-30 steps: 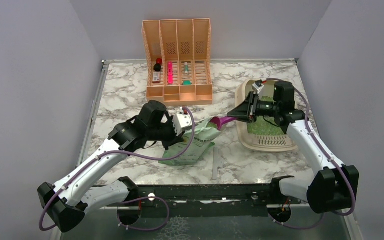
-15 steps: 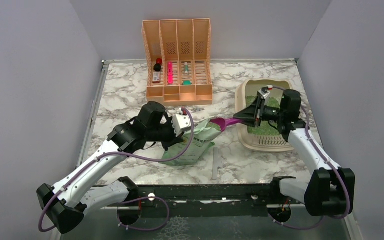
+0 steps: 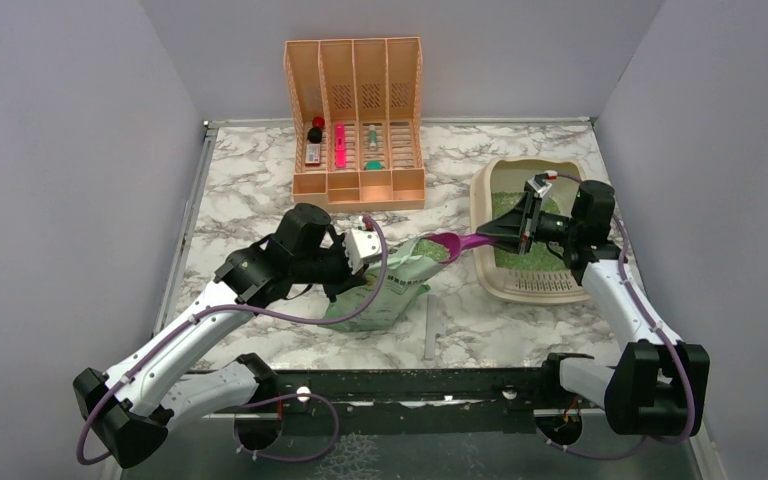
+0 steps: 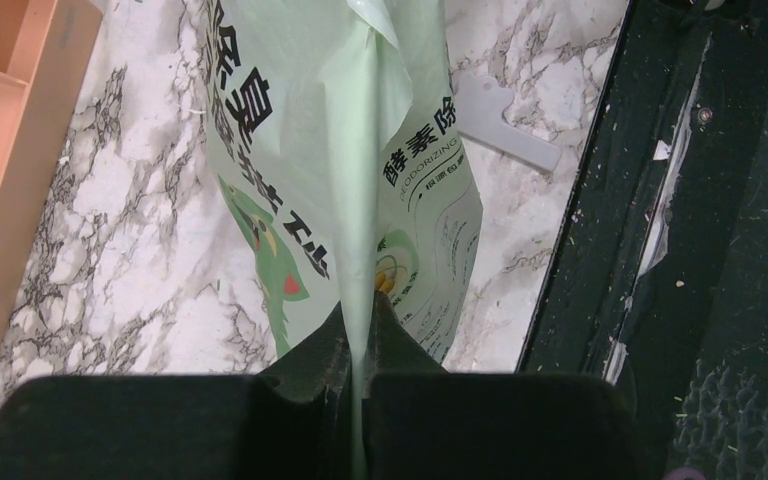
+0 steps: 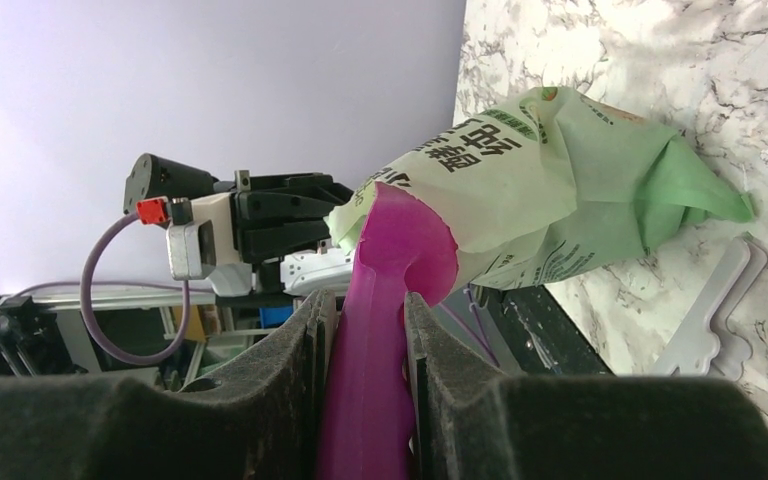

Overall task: Fill the litter box with clean litter
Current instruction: 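Scoop the cat litter from the cat litter bag.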

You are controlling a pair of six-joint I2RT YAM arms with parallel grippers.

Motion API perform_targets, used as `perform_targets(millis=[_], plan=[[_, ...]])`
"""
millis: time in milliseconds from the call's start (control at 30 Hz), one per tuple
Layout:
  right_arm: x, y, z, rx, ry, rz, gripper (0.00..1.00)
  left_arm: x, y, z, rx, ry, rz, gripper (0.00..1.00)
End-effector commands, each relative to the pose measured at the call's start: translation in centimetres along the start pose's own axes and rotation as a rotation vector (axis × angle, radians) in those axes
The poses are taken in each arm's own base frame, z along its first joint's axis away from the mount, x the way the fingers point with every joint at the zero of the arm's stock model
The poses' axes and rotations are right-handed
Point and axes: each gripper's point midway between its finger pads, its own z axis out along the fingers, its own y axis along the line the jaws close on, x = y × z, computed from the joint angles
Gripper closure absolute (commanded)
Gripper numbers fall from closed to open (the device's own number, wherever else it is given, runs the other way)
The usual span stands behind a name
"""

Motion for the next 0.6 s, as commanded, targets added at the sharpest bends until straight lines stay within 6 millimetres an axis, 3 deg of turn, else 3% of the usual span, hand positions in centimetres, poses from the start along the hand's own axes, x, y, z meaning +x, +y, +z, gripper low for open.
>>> perform_targets(millis=[0,267,433,567], plan=[[0.4,0.0,-0.1,0.005,0.005,-0.032,0.99,-3.6,0.1,-0.6,0.002,-0.139,0.068,1.00],[-0.5,-0.1,-0.9,0.185,-0.020,-0.121,0.99,-4.0,0.2,-0.2,0.014,-0.135,0.060,1.00],[0.6,0.7,-0.6,0.005,0.003,-0.045,0.99,-4.0,0.1,-0.4,0.008,-0.142,0.063,1.00],[1.1,0.3,-0.7,0.022,0.005,-0.051,0.99,-3.8,0.1,-0.3,0.010,-0.137,0.061,1.00]])
